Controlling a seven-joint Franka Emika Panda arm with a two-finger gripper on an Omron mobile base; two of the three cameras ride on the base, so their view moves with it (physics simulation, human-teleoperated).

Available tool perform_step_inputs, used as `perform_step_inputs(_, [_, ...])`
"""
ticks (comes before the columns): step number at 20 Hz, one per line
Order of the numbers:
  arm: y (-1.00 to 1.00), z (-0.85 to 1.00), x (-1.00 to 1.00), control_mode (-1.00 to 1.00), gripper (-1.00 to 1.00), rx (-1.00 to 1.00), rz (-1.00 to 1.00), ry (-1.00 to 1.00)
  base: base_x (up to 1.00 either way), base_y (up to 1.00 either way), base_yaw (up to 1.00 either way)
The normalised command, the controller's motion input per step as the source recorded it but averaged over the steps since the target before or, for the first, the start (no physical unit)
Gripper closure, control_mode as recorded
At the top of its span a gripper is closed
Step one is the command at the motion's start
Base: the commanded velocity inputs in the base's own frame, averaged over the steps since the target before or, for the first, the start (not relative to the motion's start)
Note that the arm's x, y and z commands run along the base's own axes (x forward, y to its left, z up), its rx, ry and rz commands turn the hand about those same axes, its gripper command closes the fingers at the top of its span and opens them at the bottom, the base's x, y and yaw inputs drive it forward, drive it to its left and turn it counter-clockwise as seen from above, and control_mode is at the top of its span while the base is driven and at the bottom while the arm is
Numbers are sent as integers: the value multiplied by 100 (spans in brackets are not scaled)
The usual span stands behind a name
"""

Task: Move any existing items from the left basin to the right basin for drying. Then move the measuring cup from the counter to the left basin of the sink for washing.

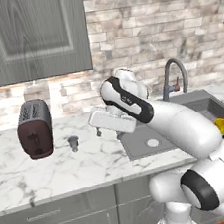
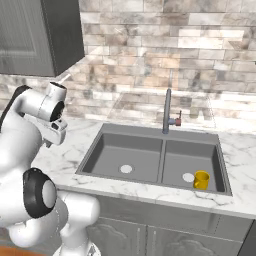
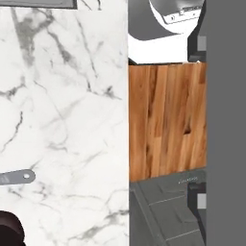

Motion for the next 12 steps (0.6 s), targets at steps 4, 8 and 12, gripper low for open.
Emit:
perform_step_inputs(4, [48, -12, 38, -100, -100, -4, -9, 5, 0, 0, 0])
perform_step_inputs(8, [23, -20, 36, -100, -100, 0, -5, 7, 0, 0, 0])
perform_step_inputs(12, [20, -43, 42, -100, -100, 0, -5, 6, 0, 0, 0])
